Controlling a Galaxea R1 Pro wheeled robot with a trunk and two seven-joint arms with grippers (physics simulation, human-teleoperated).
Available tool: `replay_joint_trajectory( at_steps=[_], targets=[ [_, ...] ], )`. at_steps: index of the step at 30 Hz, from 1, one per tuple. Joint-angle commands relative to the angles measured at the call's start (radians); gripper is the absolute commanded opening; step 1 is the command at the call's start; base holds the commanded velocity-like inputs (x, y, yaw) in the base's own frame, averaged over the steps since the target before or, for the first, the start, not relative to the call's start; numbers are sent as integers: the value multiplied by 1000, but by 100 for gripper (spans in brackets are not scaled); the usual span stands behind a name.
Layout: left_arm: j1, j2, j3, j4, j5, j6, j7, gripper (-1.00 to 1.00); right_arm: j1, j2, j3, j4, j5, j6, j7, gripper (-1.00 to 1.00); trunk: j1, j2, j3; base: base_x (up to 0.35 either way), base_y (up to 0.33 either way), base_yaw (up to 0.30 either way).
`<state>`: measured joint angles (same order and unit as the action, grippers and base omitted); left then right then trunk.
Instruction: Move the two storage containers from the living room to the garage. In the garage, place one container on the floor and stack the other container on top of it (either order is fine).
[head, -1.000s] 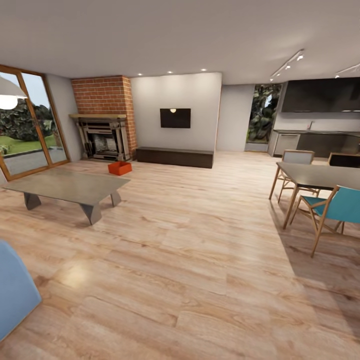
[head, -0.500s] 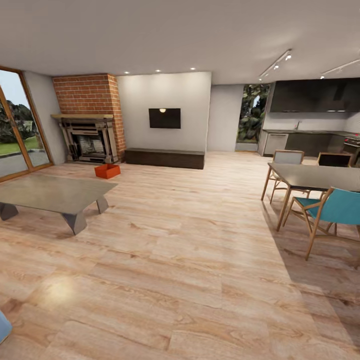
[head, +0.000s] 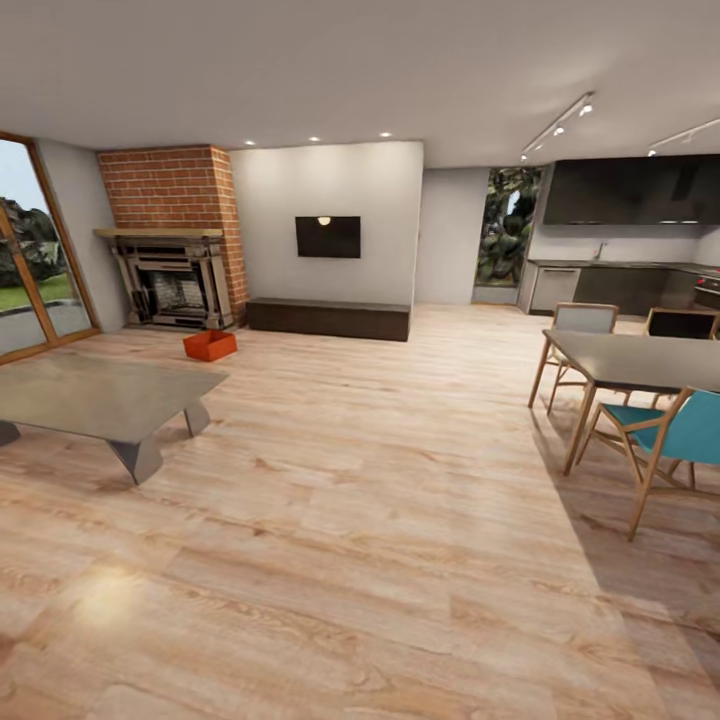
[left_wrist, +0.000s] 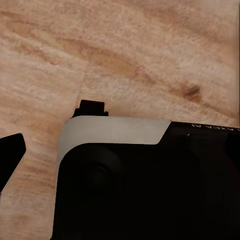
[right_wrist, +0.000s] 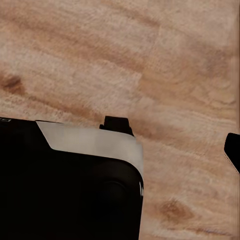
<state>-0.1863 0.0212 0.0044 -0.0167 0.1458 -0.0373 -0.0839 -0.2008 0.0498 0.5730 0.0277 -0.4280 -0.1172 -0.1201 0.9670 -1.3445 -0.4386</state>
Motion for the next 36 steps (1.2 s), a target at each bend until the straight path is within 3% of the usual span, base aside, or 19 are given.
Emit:
replay_joint_trajectory(
  at_steps=[1, 36],
  targets=[
    [-1, 0, 0, 1, 9, -3, -5, 100, -1, 1, 8, 3, -9, -5, -1, 100, 1, 0, -1, 319, 0, 0],
    [-1, 2, 1, 1, 11, -3, -4, 100, -1, 1, 8, 3, -8, -5, -1, 100, 1, 0, -1, 319, 0, 0]
  ],
)
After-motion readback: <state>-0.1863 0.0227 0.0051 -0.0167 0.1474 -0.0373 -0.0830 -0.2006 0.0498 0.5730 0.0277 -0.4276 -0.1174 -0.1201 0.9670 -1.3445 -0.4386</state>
